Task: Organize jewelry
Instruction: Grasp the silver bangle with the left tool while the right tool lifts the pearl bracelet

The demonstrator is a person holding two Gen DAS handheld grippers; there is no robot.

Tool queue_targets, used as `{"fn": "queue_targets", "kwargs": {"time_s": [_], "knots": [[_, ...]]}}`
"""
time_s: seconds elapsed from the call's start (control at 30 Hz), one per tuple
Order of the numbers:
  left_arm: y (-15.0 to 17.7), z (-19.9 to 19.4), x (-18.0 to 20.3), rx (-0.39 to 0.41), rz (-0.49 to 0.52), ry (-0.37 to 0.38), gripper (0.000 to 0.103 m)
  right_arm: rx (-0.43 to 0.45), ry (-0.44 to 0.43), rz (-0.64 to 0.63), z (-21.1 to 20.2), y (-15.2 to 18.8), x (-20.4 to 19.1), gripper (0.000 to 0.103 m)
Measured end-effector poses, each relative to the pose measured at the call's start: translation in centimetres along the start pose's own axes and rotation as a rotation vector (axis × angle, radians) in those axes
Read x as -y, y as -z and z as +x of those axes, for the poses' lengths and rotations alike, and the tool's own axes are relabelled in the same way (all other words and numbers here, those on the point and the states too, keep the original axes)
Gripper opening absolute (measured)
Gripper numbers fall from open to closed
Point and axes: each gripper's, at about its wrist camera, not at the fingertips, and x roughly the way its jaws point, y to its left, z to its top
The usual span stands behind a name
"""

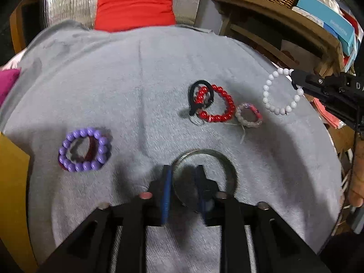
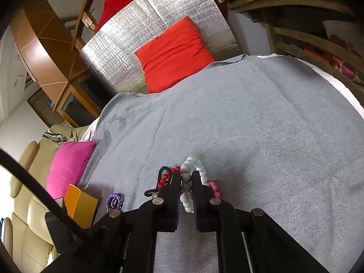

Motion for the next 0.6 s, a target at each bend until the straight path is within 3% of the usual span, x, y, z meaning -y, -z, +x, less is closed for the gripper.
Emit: {"fn": "queue_targets", "kwargs": {"time_s": [0.07, 0.1, 0.2, 0.37, 0.43, 0.53, 0.6], "knots": [[-0.1, -0.6, -0.2, 0.007, -0.024, 0.03, 0.067, -0.002, 0.003, 0.004, 0.0, 0.0, 0.1, 0.01], [-0.1, -1.0, -0.3, 0.019, -0.039, 0.042, 0.07, -0.003, 0.004, 0.004, 0.1, 0.0, 0.0, 0.011], [0.0, -1.6, -0.3, 0.035, -0.059, 0.103, 0.073, -0.003, 0.013, -0.007, 0.2, 0.1, -0.1, 0.011], [0.7, 0.1, 1.2, -0.036, -0.009, 0.063, 0.076, -0.002, 0.014, -0.025, 0.5, 0.2, -0.8, 0.011], [0.8, 0.2, 2.0, -0.024, 0.046, 0.032, 0.077, 0.0, 0.011, -0.029, 0.5, 0.2, -1.0, 0.011], [0.9, 0.2, 1.8, -0.002, 0.044, 0.019, 0.077, 0.004, 0.008, -0.03, 0.5, 0.3, -1.2, 0.011], [0.8, -0.2, 1.2, 0.018, 0.016, 0.033, 0.062, 0.007, 0.011, -0.036, 0.5, 0.4, -1.4, 0.011]]}}
